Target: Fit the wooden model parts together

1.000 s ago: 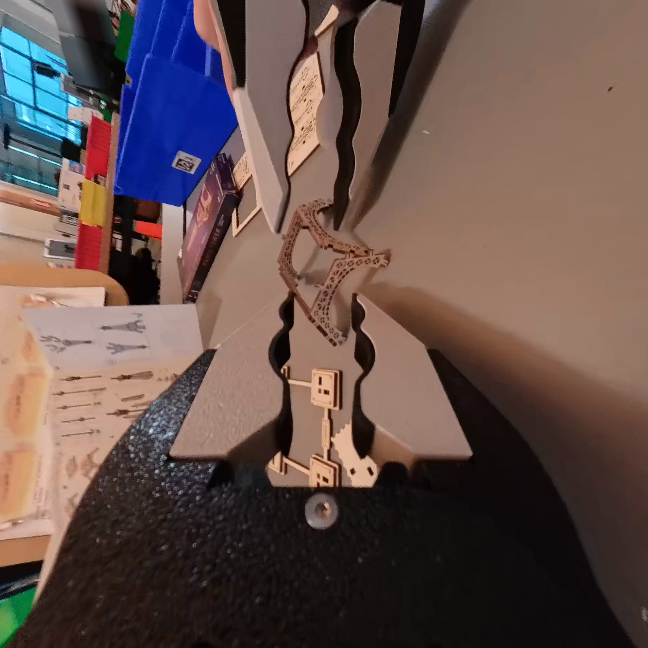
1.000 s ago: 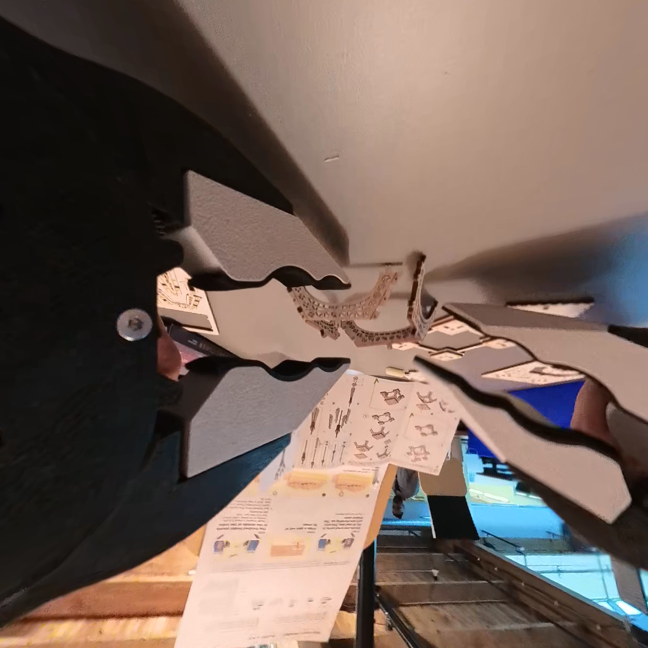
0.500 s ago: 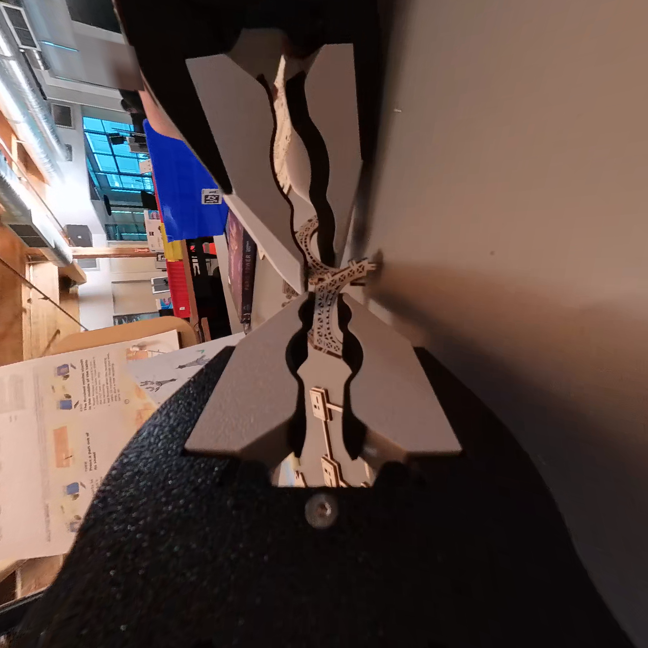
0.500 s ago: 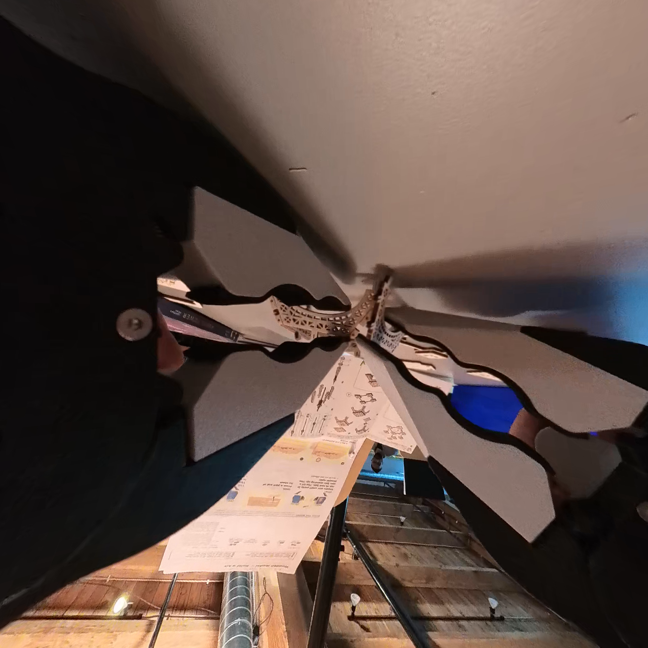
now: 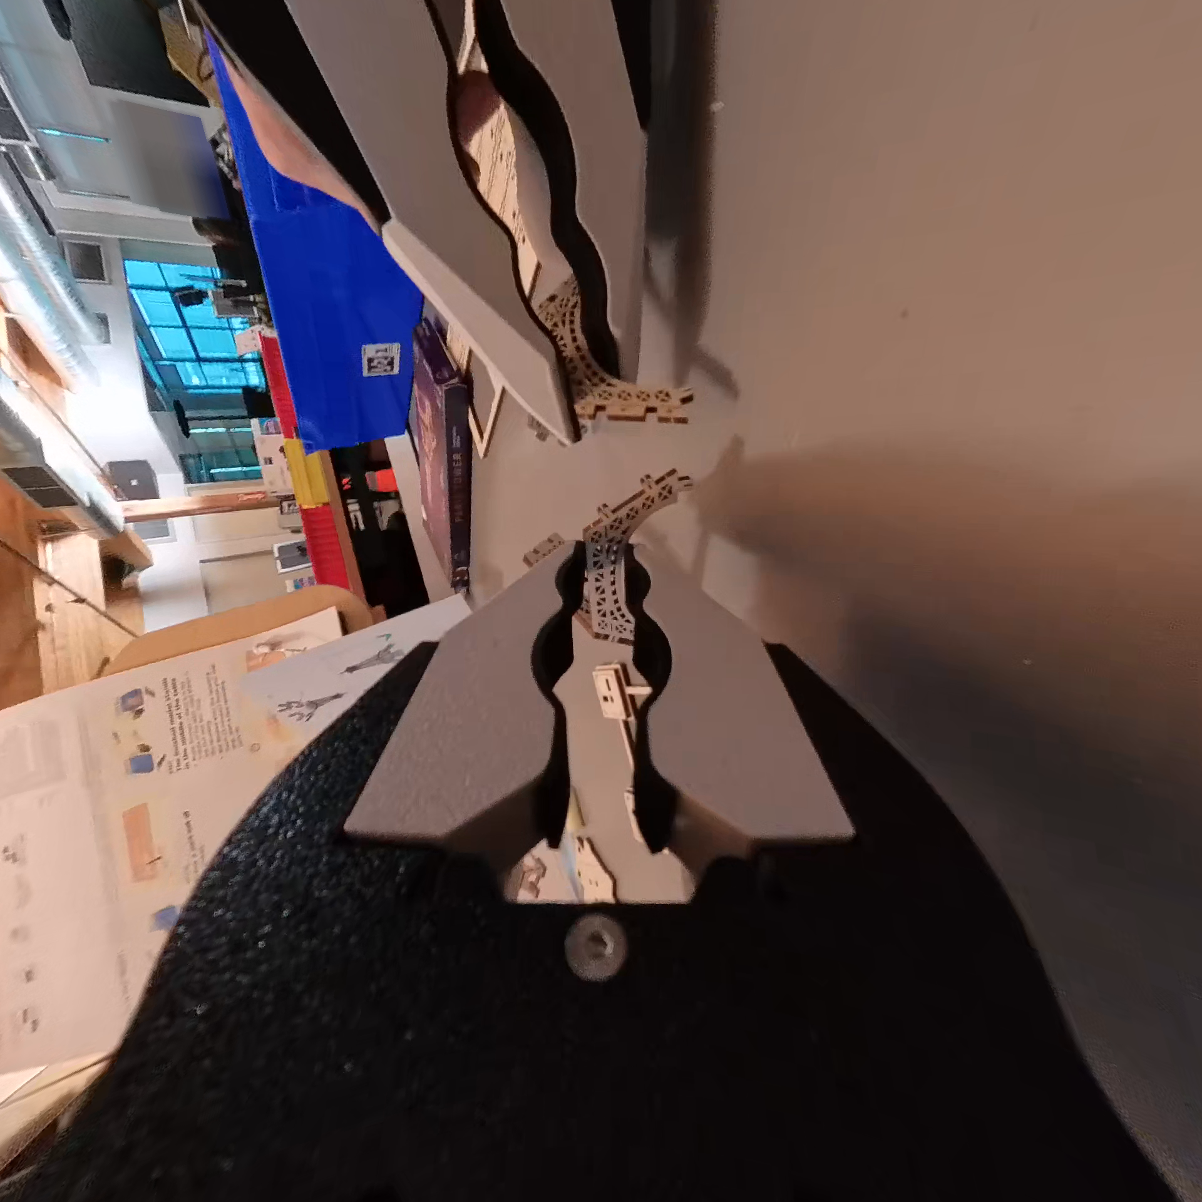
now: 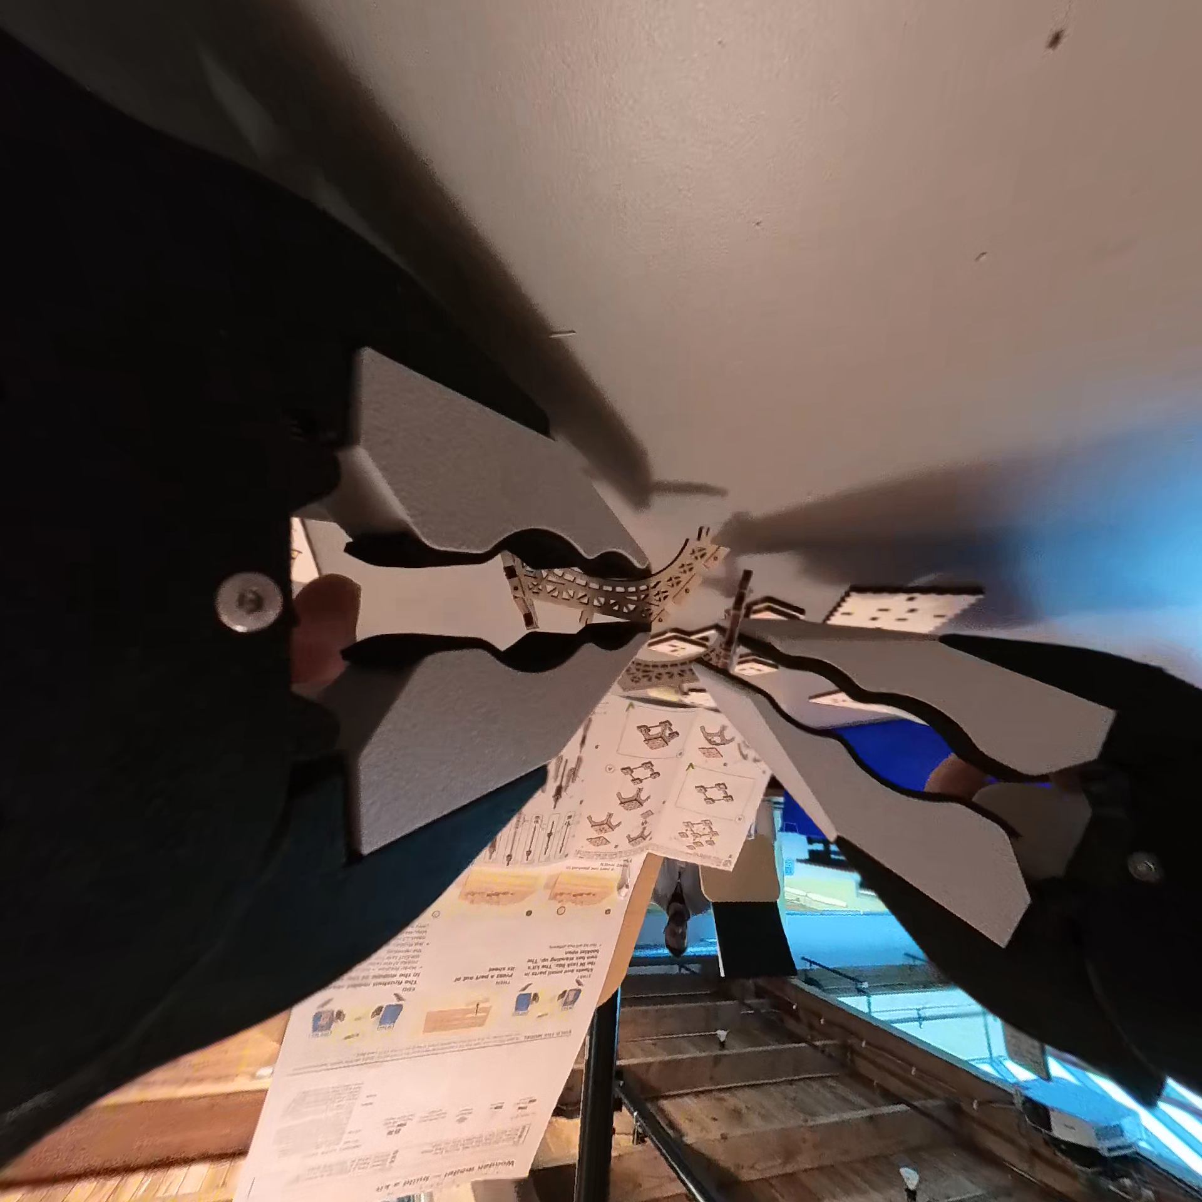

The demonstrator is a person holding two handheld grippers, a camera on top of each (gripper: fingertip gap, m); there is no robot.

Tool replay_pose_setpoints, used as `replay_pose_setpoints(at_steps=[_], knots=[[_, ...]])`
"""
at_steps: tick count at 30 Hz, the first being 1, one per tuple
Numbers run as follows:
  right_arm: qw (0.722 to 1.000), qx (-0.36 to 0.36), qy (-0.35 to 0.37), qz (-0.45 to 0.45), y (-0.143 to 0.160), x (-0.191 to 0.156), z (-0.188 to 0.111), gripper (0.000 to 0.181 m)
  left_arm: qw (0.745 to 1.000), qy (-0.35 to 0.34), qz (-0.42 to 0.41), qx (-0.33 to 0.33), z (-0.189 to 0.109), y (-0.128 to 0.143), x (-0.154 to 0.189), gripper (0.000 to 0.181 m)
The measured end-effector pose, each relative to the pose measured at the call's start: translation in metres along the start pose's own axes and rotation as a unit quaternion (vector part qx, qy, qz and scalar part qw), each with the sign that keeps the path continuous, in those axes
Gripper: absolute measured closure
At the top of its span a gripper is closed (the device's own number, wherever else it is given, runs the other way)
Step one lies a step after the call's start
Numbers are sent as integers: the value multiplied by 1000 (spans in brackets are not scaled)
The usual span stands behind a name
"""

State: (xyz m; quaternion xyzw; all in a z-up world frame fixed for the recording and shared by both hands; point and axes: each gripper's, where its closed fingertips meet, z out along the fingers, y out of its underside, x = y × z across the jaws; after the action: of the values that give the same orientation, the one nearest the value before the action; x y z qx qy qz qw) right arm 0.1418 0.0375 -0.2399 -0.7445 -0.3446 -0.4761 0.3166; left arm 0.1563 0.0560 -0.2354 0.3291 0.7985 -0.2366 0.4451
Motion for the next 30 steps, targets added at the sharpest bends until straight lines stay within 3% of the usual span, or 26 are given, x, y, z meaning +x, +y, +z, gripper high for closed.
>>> replay_pose_setpoints(at_steps=[9,19,25,30], knots=[[1000,4,-17,-3,-7,1,2,171,1000,22,22,2,4,-13,3,173],[1000,-14,-8,-7,-4,4,5,170,999,8,46,-29,9,-12,1,172],[999,-21,-19,-41,-1,-2,3,170,999,35,35,-15,1,-12,4,173],[998,-19,-14,-54,-5,-2,6,170,996,32,72,-35,6,-13,5,172]])
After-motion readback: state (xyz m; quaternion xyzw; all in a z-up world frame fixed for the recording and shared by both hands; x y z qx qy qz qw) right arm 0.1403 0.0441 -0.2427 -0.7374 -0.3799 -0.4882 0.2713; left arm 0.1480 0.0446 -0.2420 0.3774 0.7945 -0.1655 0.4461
